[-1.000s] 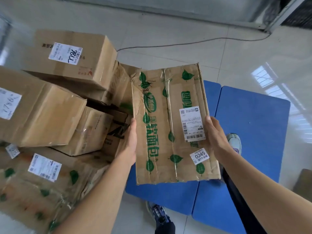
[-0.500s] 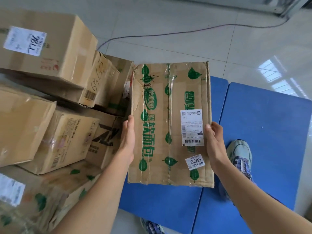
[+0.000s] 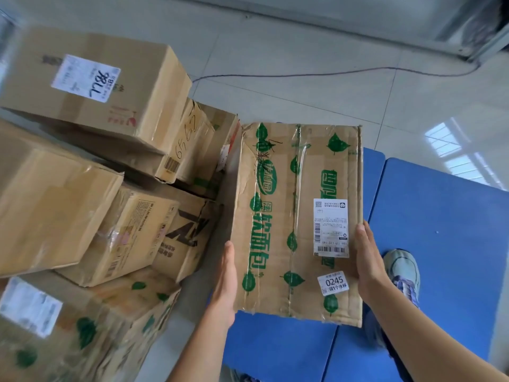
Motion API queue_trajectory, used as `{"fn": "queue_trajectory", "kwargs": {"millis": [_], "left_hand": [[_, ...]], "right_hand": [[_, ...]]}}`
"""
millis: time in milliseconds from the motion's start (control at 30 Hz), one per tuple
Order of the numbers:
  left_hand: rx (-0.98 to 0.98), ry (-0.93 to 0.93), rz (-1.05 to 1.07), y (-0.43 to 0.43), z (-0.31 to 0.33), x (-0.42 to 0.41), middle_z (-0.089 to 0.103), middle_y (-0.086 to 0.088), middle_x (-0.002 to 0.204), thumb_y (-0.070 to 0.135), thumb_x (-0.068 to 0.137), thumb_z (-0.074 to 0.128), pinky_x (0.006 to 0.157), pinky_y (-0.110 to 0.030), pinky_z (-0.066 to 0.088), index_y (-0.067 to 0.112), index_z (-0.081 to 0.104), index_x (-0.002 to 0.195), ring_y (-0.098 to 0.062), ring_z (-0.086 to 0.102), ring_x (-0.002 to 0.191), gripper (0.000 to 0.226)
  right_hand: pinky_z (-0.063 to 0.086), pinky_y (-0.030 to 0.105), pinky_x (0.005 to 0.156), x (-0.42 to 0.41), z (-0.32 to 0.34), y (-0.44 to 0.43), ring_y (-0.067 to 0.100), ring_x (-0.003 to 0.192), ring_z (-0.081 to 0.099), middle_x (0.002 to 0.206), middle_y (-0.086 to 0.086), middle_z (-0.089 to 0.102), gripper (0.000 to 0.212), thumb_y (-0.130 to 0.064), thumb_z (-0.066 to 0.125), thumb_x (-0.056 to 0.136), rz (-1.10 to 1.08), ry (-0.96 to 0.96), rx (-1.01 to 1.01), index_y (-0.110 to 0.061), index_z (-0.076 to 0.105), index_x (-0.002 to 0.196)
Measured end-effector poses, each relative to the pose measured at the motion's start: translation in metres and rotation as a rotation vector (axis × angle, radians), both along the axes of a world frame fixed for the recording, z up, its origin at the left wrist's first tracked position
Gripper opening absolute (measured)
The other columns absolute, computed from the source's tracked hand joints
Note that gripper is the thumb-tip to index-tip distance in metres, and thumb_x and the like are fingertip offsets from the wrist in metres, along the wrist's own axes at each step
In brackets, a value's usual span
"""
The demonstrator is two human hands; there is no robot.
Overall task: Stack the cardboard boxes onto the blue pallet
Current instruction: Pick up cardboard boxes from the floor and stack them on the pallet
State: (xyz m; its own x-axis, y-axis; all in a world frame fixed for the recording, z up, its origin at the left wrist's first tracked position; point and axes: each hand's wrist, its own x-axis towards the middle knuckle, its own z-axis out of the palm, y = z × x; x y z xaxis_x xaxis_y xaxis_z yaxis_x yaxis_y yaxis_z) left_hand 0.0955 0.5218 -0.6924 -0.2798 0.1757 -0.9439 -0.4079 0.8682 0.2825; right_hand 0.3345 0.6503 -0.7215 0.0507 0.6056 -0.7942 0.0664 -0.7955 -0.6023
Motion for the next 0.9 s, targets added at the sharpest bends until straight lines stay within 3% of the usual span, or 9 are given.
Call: {"fn": "queue_trajectory", "kwargs": {"millis": [33, 67, 167, 300, 433, 533, 667, 800, 900], "left_hand": [[0.011, 0.001, -0.002, 0.001, 0.000, -0.004, 0.020, 0.004, 0.172, 0.103, 0.069, 0.025, 0.119, -0.071, 0.019, 0.050, 0.018, 0.161, -0.033, 0.025, 0.155, 0.106], [0.025, 0.010, -0.004, 0.003, 0.000, -0.008, 0.021, 0.003, 0.172, 0.101, 0.070, 0.024, 0.119, -0.070, 0.021, 0.048, 0.019, 0.161, -0.032, 0.026, 0.155, 0.106], [0.071, 0.059, -0.028, 0.012, 0.002, -0.025, 0.018, 0.004, 0.173, 0.098, 0.069, 0.021, 0.122, -0.066, 0.019, 0.048, 0.018, 0.162, -0.030, 0.024, 0.156, 0.105], [0.125, 0.148, 0.002, 0.012, 0.004, -0.040, 0.015, 0.007, 0.173, 0.093, 0.080, 0.024, 0.122, -0.058, 0.018, 0.047, 0.017, 0.162, -0.026, 0.020, 0.156, 0.094], [0.121, 0.266, 0.096, -0.005, 0.001, -0.041, 0.014, 0.005, 0.173, 0.087, 0.090, 0.027, 0.123, -0.060, 0.018, 0.046, 0.020, 0.161, -0.028, 0.018, 0.157, 0.083], [0.134, 0.258, 0.103, -0.013, 0.000, -0.041, 0.009, 0.010, 0.174, 0.088, 0.090, 0.028, 0.124, -0.064, 0.015, 0.048, 0.020, 0.161, -0.027, 0.011, 0.159, 0.082], [0.207, 0.257, 0.000, -0.017, -0.002, -0.046, 0.003, 0.013, 0.173, 0.083, 0.093, 0.021, 0.126, -0.058, 0.009, 0.049, 0.016, 0.161, -0.021, 0.003, 0.160, 0.077], [0.238, 0.233, -0.047, -0.020, -0.003, -0.052, 0.001, 0.013, 0.174, 0.080, 0.096, 0.020, 0.127, -0.059, 0.007, 0.050, 0.013, 0.161, -0.019, 0.002, 0.160, 0.073], [0.237, 0.226, -0.094, -0.021, -0.002, -0.053, -0.001, 0.014, 0.173, 0.078, 0.098, 0.019, 0.127, -0.060, 0.004, 0.049, 0.010, 0.162, -0.017, -0.002, 0.160, 0.071]], "right_hand": [[0.058, 0.050, 0.094, 0.000, -0.005, -0.001, 0.018, 0.113, 0.068, 0.126, -0.013, 0.068, 0.045, -0.067, 0.040, 0.102, -0.024, -0.005, -0.018, -0.057, 0.042, 0.145], [0.053, 0.055, 0.102, -0.001, -0.007, -0.003, 0.024, 0.122, 0.064, 0.135, -0.007, 0.064, 0.054, -0.070, 0.041, 0.100, -0.034, -0.006, -0.028, -0.053, 0.037, 0.151], [0.052, 0.052, 0.101, -0.010, -0.005, -0.008, 0.022, 0.125, 0.063, 0.135, -0.010, 0.066, 0.051, -0.074, 0.045, 0.094, -0.033, 0.007, -0.015, -0.060, 0.044, 0.144], [0.036, 0.059, 0.117, -0.021, -0.010, -0.014, 0.024, 0.142, 0.049, 0.156, -0.007, 0.051, 0.071, -0.079, 0.045, 0.086, -0.028, 0.006, -0.034, -0.051, 0.039, 0.151], [0.044, 0.040, 0.092, -0.035, -0.007, -0.027, 0.005, 0.116, 0.059, 0.146, -0.015, 0.057, 0.060, -0.074, 0.044, 0.093, -0.077, -0.008, -0.028, -0.052, 0.043, 0.149], [0.042, 0.039, 0.088, -0.039, -0.010, -0.033, -0.001, 0.103, 0.056, 0.145, -0.014, 0.052, 0.056, -0.071, 0.041, 0.100, -0.116, -0.038, -0.020, -0.056, 0.034, 0.153], [0.050, 0.035, 0.080, -0.043, -0.010, -0.034, 0.006, 0.104, 0.061, 0.148, -0.010, 0.056, 0.055, -0.071, 0.044, 0.099, -0.139, -0.074, -0.018, -0.053, 0.042, 0.151], [0.051, 0.040, 0.097, -0.046, -0.011, -0.034, 0.011, 0.115, 0.061, 0.153, -0.007, 0.054, 0.063, -0.072, 0.047, 0.097, -0.170, -0.056, -0.047, -0.044, 0.044, 0.154], [0.053, 0.037, 0.085, -0.047, -0.006, -0.042, 0.011, 0.112, 0.061, 0.153, -0.007, 0.052, 0.065, -0.072, 0.046, 0.097, -0.169, -0.045, -0.060, -0.044, 0.042, 0.155]]}}
